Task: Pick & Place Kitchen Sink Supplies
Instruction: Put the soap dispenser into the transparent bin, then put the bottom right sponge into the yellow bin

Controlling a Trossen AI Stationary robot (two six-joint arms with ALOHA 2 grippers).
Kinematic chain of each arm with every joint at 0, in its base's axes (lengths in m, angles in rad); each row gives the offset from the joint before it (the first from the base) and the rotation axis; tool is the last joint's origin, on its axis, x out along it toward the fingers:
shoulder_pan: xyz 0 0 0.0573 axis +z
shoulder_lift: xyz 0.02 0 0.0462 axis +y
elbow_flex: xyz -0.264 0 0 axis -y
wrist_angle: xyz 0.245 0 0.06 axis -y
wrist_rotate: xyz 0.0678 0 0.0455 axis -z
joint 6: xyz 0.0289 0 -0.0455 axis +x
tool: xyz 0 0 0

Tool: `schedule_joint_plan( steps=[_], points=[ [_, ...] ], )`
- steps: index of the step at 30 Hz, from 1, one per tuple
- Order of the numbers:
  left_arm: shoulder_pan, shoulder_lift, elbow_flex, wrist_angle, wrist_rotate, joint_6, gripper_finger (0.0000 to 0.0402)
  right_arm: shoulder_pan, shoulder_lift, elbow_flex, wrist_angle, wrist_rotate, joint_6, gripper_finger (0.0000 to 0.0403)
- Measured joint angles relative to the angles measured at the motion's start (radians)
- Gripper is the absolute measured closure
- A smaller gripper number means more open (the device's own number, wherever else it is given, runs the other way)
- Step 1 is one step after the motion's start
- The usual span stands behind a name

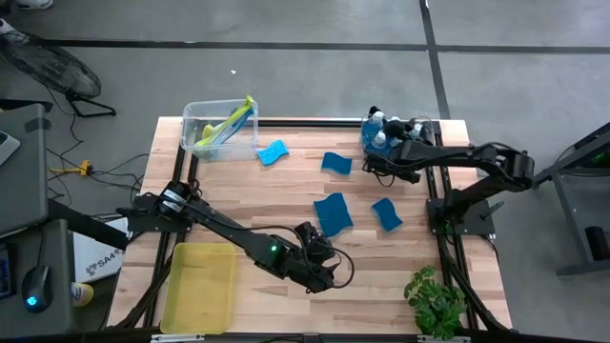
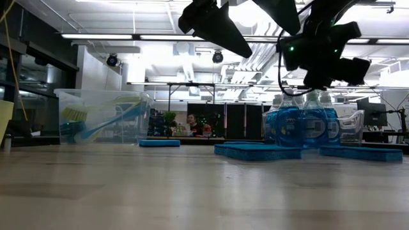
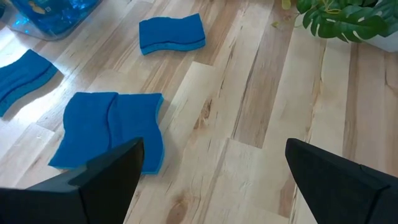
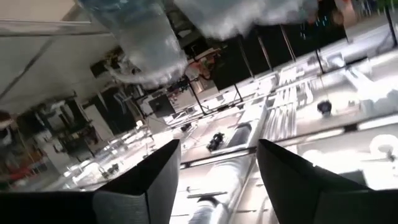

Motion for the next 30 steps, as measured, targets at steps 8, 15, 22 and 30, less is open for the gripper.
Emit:
schedule_joint_plan(
  steps=[8, 15, 22, 30],
  points=[
    [0.0, 0.0, 0.0, 0.005, -0.003, -0.001, 0.0017, 0.006, -0.181, 0.029, -0.011, -0.032, 0.111, 0.0197],
    [0.0, 0.0, 0.0, 0.022, -0.005, 0.004, 0.0017, 0.006, -0.387, 0.173, -0.01, -0.322, 0.257, 0.0197],
    [0.008, 0.001, 0.0, 0.12, -0.024, 0.123, 0.0017, 0.006, -0.507, 0.324, -0.081, -0.812, 0.532, 0.0197],
    [0.102, -0.009, -0.001, 0.248, 0.134, 0.317, 0.0017, 0.007, -0.506, 0.321, -0.189, -1.391, 0.727, 0.0197]
  ],
)
